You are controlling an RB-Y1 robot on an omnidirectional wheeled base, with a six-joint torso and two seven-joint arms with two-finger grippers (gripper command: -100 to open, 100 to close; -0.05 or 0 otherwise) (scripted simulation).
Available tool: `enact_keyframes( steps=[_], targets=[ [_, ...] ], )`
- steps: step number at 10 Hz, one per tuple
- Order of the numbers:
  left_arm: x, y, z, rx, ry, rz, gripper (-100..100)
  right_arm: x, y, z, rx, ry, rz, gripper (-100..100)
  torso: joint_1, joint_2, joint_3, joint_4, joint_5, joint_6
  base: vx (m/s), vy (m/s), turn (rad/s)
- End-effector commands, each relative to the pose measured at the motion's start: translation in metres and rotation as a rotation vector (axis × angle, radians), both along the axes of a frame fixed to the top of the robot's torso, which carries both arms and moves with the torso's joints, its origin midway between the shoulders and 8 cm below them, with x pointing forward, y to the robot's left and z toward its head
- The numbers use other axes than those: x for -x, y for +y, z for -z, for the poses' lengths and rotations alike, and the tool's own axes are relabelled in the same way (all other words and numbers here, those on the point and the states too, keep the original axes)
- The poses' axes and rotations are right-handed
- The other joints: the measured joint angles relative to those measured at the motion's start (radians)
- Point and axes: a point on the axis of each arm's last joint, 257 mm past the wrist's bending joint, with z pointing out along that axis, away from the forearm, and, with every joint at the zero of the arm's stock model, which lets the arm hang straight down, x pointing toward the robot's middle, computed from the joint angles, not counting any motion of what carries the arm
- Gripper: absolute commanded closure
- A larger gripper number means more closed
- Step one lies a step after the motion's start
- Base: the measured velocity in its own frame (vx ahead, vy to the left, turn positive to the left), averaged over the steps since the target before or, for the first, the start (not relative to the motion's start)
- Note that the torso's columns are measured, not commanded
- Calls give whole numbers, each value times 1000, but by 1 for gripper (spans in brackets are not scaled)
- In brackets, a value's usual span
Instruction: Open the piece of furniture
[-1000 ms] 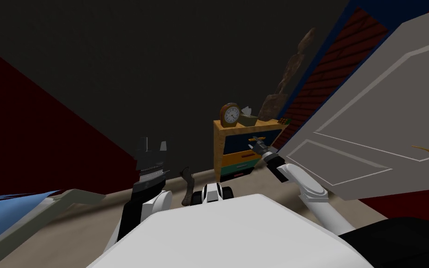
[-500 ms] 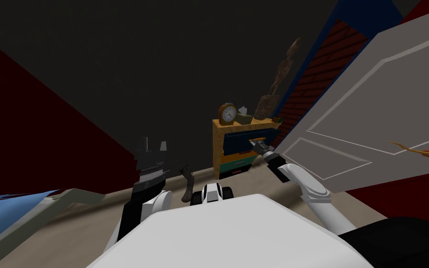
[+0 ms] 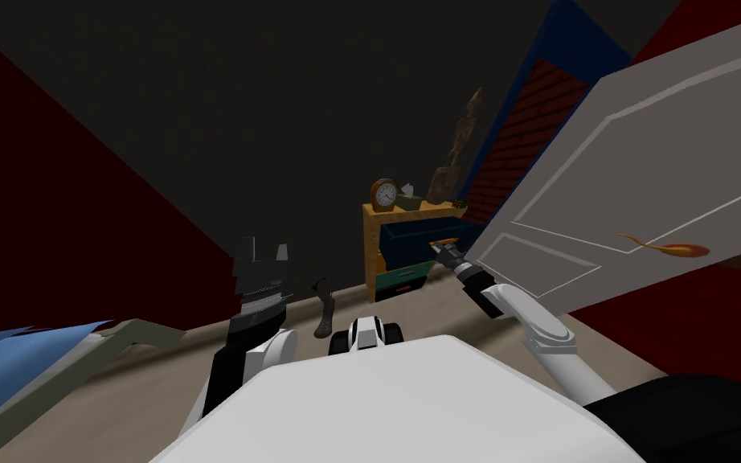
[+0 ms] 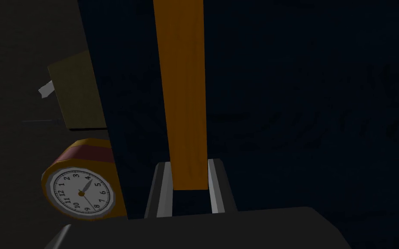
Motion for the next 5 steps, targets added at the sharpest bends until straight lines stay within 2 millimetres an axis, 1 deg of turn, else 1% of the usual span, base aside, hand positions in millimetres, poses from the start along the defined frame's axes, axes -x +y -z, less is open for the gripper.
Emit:
enact_keyframes(
  steps=[1, 3, 5],
  targets=[
    [0, 0, 0, 0, 0, 0, 0, 1, -9, -16, 1, 0, -11, -100, 3, -7, -4, -1, 1, 0, 30, 53, -70],
    [0, 0, 0, 0, 0, 0, 0, 2, -13, -27, 2, -1, -19, -100, 5, -10, -7, 0, 4, -1, 59, 59, -50],
    [0, 0, 0, 0, 0, 0, 0, 2, -17, -39, 3, -1, -29, -100, 2, -2, -2, 1, 2, 0, 37, 42, -36]
  ],
)
